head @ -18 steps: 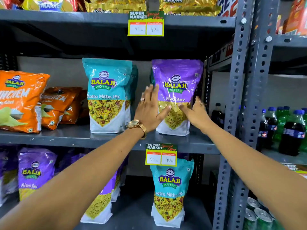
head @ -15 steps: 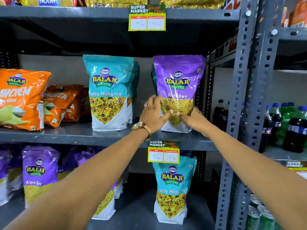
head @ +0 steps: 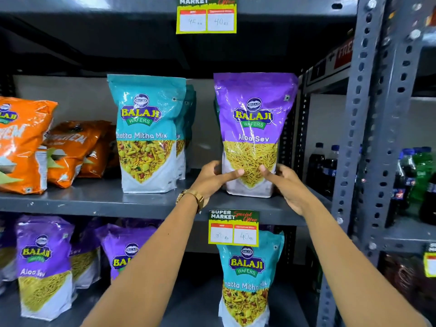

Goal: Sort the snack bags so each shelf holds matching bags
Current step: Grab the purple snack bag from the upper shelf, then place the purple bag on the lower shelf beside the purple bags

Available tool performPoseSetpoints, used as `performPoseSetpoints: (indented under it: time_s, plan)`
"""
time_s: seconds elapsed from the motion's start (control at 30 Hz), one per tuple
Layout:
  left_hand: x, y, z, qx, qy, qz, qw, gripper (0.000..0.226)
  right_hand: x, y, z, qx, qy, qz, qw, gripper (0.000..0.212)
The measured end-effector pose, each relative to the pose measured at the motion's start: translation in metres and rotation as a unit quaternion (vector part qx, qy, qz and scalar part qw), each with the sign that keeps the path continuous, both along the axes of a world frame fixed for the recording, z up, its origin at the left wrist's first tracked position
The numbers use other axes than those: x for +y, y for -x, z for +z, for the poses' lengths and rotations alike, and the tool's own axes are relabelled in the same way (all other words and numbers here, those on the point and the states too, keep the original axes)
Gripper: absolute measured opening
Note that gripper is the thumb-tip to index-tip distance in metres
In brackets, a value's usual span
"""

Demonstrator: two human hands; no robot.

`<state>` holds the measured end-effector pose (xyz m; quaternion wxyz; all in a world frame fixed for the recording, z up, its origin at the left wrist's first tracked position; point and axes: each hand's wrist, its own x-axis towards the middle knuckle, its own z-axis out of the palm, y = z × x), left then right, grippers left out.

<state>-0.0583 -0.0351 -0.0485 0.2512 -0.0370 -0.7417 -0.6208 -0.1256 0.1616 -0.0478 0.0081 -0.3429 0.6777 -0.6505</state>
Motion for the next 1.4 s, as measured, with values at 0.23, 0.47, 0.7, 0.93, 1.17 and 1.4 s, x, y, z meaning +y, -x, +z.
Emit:
performPoseSetpoints:
  time_s: [0.23, 0.47, 0.7, 0.93, 1.17, 1.4]
  plan:
    - [0.003, -0.019, 0.0, 0.021, 0.015, 0.05, 0.998, 0.062, 0.002, -0.023, -0.003, 0.046, -0.008, 0.008, 0.999, 0.066]
    - [0.03, -0.086, -0.011, 0.063, 0.045, 0.092, 0.993, 0.08, 0.019, -0.085, -0.021, 0.063, 0.097, 0.0, 0.993, 0.045]
    - [0.043, -0.157, -0.056, 0.104, 0.041, 0.108, 0.988, 0.072, 0.028, -0.151, -0.067, 0.114, 0.13, 0.011, 0.985, 0.05]
    - [0.036, -0.194, -0.119, 0.055, 0.051, 0.108, 0.991, 0.061, 0.025, -0.176, -0.129, 0.071, 0.079, 0.042, 0.993, 0.043]
    - [0.017, -0.206, -0.203, -0.049, 0.014, 0.123, 0.991, 0.063, 0.002, -0.182, -0.22, -0.084, 0.074, 0.068, 0.991, 0.047]
    - [-0.01, -0.188, -0.28, -0.124, -0.022, 0.146, 0.981, 0.081, -0.037, -0.161, -0.29, -0.14, -0.052, 0.056, 0.987, 0.062]
